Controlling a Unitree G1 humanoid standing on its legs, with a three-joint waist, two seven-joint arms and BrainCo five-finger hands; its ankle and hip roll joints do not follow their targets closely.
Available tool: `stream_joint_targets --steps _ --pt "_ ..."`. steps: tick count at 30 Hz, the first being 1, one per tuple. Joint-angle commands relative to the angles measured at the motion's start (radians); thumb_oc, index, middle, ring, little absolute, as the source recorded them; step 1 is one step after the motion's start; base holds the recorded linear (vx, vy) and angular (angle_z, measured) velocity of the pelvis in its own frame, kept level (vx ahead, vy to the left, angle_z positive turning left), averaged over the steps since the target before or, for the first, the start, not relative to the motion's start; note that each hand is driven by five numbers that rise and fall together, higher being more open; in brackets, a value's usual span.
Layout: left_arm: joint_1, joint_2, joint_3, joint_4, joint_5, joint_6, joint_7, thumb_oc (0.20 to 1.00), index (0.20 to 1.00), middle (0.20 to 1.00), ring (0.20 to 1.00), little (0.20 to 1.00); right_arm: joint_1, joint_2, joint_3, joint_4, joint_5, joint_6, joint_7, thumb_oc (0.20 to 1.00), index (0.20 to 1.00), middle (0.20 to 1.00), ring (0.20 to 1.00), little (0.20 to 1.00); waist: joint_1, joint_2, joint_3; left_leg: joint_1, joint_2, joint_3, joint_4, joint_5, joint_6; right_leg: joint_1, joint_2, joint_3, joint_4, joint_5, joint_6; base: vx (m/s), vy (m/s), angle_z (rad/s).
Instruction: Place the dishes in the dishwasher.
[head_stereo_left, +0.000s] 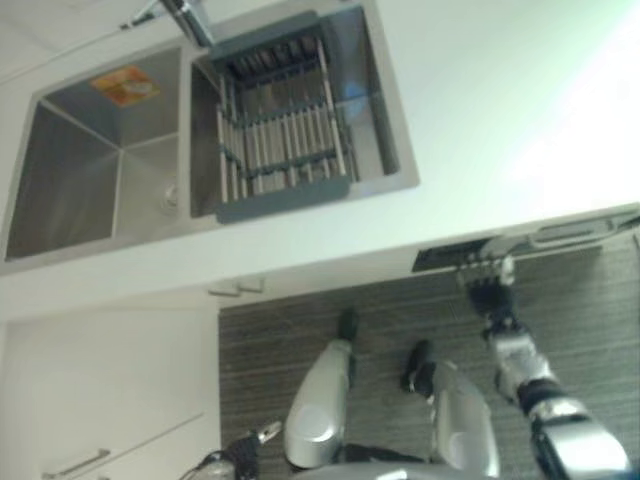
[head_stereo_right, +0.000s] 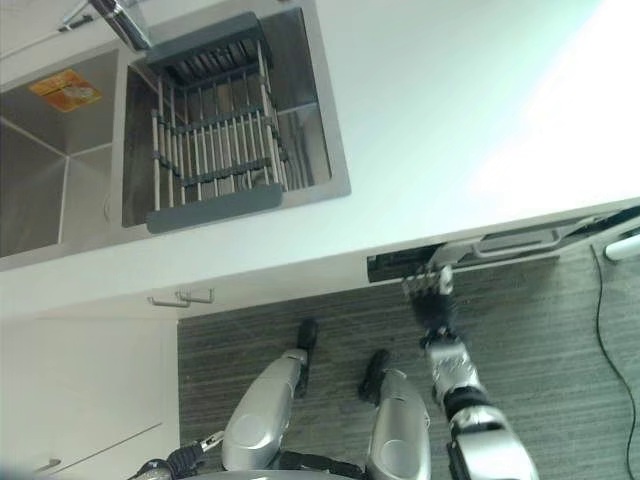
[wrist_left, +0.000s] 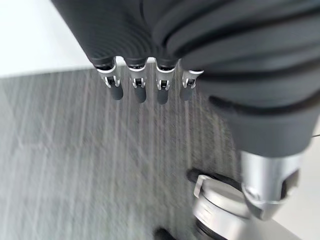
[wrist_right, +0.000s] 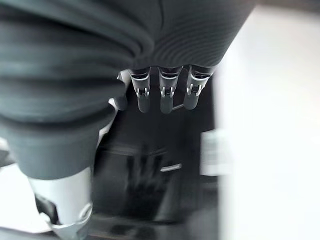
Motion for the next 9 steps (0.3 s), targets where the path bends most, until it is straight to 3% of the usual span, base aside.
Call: stream_joint_targets --steps 1,3,5,9 --pt "0.059 0.016 -0.013 0.021 -0.137 -0.026 -0.151 1.000 1.000 1.000 1.000 1.000 -0.068 -0.017 -0.045 0.040 -0.154 0.015 0.058 1.000 1.000 1.000 1.000 1.000 0.018 -0.026 -0.121 0.026 -0.038 0.065 -0.070 -0.025 0.036 0.048 -0.014 0.090 -0.101 0.019 0.058 0.03 0.008 -0.08" --pt "0.074 0.007 0.007 -0.006 -0.165 -0.055 -0.212 1.000 1.000 1.000 1.000 1.000 -0.005 -0.023 -0.072 0.093 -0.214 0.021 0.067 1.000 1.000 1.000 1.000 1.000 0.001 -0.040 -0.149 0.056 -0.029 0.085 -0.105 -0.019 0.026 0.088 -0.009 0.082 -0.170 0.046 0.070 0.01 0.003 -0.09" --pt "0.077 0.008 0.017 -0.040 -0.163 -0.039 -0.261 1.000 1.000 1.000 1.000 1.000 0.055 -0.039 -0.104 0.145 -0.235 0.042 0.087 1.000 1.000 1.000 1.000 1.000 -0.017 -0.053 -0.181 0.081 -0.018 0.103 -0.130 -0.016 0.020 0.119 -0.004 0.080 -0.217 0.066 0.081 0.00 0.002 -0.13" --pt "0.065 0.006 0.021 -0.036 -0.143 -0.020 -0.273 1.000 1.000 1.000 1.000 1.000 0.126 -0.055 -0.138 0.198 -0.325 0.058 0.106 1.000 1.000 1.000 1.000 1.000 -0.049 -0.072 -0.225 0.120 -0.011 0.122 -0.147 -0.031 0.021 0.150 0.003 0.090 -0.245 0.073 0.090 0.02 0.011 -0.26"
